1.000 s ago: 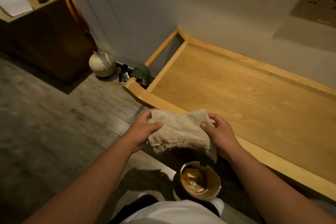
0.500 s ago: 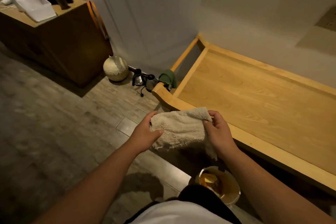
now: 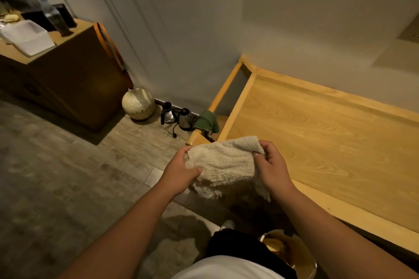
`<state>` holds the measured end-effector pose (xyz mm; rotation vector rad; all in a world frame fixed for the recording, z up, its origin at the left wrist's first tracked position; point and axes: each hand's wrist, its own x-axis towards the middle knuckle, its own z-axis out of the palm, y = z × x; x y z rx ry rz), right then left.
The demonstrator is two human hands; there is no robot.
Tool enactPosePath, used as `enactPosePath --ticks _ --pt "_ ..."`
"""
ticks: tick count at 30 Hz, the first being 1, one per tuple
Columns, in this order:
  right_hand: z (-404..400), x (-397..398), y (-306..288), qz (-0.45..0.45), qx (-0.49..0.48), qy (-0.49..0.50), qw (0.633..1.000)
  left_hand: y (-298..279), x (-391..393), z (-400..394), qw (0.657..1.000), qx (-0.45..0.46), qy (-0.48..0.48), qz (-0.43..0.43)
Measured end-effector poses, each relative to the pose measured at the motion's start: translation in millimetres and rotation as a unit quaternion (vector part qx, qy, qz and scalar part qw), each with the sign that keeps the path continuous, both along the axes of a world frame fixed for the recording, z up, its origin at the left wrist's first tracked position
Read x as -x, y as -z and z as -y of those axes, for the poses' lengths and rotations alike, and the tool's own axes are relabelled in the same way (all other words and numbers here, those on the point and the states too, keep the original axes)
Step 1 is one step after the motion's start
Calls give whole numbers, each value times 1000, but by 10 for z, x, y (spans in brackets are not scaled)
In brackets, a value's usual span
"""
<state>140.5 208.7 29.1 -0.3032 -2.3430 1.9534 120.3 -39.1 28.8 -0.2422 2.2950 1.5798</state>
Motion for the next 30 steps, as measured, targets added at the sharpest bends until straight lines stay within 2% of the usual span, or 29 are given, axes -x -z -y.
enactPosePath --ticks 4,12,24,30 --pt "-123 493 -13 -13 -9 31 999 -18 573 -120 997 -46 -44 -46" --pt "-351 1235 -104 -22 -18 54 998 -72 1414 -378 990 -62 -55 -112" --pt "-320 2020 69 15 -30 116 993 78 2579 -468 993 -92 28 -69" --pt "-152 2633 317 74 -33 177 981 264 3418 -426 992 -90 80 -28"
